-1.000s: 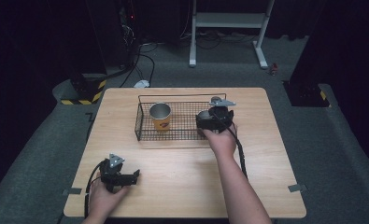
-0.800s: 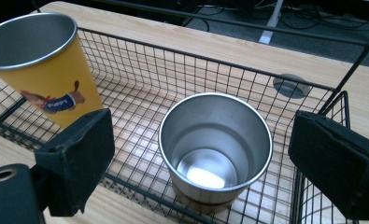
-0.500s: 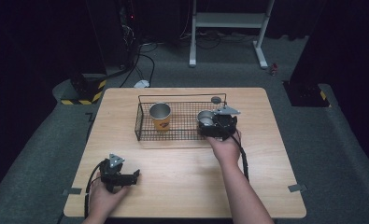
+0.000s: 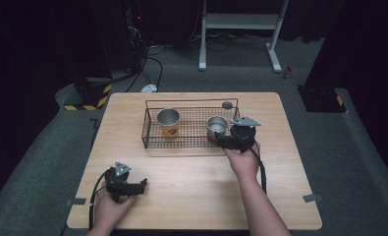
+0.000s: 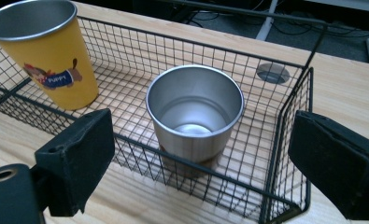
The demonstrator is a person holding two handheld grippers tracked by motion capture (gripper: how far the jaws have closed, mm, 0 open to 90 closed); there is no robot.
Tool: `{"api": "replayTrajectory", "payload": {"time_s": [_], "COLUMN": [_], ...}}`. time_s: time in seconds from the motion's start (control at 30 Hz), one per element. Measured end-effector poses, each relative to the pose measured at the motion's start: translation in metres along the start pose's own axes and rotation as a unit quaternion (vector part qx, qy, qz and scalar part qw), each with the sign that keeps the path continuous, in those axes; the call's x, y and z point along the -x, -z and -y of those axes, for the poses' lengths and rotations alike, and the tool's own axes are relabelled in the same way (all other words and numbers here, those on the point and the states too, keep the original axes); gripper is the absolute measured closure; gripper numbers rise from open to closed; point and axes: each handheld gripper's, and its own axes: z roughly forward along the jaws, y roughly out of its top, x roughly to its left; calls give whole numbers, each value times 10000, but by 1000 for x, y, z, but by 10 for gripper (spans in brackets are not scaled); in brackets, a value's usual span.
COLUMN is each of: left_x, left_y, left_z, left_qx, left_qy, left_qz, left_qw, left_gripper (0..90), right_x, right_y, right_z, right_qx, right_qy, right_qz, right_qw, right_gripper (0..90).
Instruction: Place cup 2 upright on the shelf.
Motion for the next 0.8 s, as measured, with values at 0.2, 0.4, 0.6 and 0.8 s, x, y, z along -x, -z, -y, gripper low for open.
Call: {"api": "replayTrajectory", "payload": {"time_s": [0.2, 0.4, 0.6, 0.8], "left_x": [0, 0, 0, 0], "left_y": [0, 0, 0, 0], "left_z": [-1, 0, 0, 0], "left_qx": [-9, -1, -10, -9], "left_qy": [22, 25, 21, 22], "left_qz": [1, 0, 2, 3], "left_qw": [10000, 10000, 10000, 10000], "left_gripper": [0, 0, 0, 0], "right_x": [1, 4, 12, 24], "right_y": [9, 22, 36, 49], "right_z": [11, 24, 38, 54], "right_qx": [10, 38, 43, -19], "right_qy": [63, 109, 63, 21], "right_qz": [-18, -3, 19, 106], "right_qw": [10000, 9999, 10000, 9999], "right_gripper": [74, 74, 74, 74]}}
